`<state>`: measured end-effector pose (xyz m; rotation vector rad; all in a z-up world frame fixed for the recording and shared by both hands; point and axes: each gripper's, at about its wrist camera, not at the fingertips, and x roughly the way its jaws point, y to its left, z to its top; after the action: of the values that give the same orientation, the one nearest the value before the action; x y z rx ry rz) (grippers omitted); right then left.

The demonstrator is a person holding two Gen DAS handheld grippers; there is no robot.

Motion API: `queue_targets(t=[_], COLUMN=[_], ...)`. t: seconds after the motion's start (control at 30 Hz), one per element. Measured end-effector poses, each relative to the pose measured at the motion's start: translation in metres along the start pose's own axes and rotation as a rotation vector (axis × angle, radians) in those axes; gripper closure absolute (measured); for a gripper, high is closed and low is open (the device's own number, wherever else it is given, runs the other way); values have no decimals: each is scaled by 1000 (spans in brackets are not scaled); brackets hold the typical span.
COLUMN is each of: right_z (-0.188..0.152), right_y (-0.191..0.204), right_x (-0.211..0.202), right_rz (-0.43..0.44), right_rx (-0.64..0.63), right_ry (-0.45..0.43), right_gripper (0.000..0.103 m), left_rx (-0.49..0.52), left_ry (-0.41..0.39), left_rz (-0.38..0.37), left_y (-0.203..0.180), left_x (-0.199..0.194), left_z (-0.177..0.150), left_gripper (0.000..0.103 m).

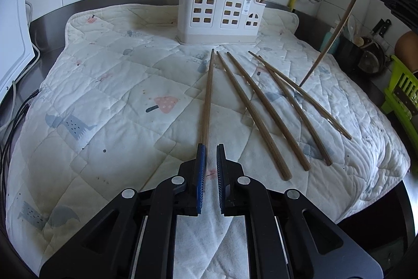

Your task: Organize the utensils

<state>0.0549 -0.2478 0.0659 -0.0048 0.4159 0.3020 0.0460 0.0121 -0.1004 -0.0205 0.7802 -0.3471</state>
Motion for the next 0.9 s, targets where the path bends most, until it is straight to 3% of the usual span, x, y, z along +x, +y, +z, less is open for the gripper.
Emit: queue_targets(t=[0.07, 0.13, 0.3, 0.5, 0.73, 0.9], right_z=[0, 1, 1, 1, 1, 1], right_y=[0, 1, 2, 1, -1, -2], right_x=[0, 0, 1, 1, 0, -1], right_rz=[2, 1, 4, 1, 1, 0], right_rx=[0, -1, -1, 0, 1, 1], right_ry=[0, 0, 0, 2, 1, -1], right_gripper=[96, 96, 96, 96, 96, 96], left_rx=[1, 13, 33, 34, 73, 14], left_ry=[-7, -25, -11, -31, -40, -36], left_rz=[-1, 16, 12, -5, 16, -6], left_y=[-1, -2, -3, -1, -6, 2], left_x=[-2, -5, -3, -7, -8, -4], left_z=[2, 3, 3, 4, 4, 6], left_gripper=[88, 44, 44, 9, 5, 6])
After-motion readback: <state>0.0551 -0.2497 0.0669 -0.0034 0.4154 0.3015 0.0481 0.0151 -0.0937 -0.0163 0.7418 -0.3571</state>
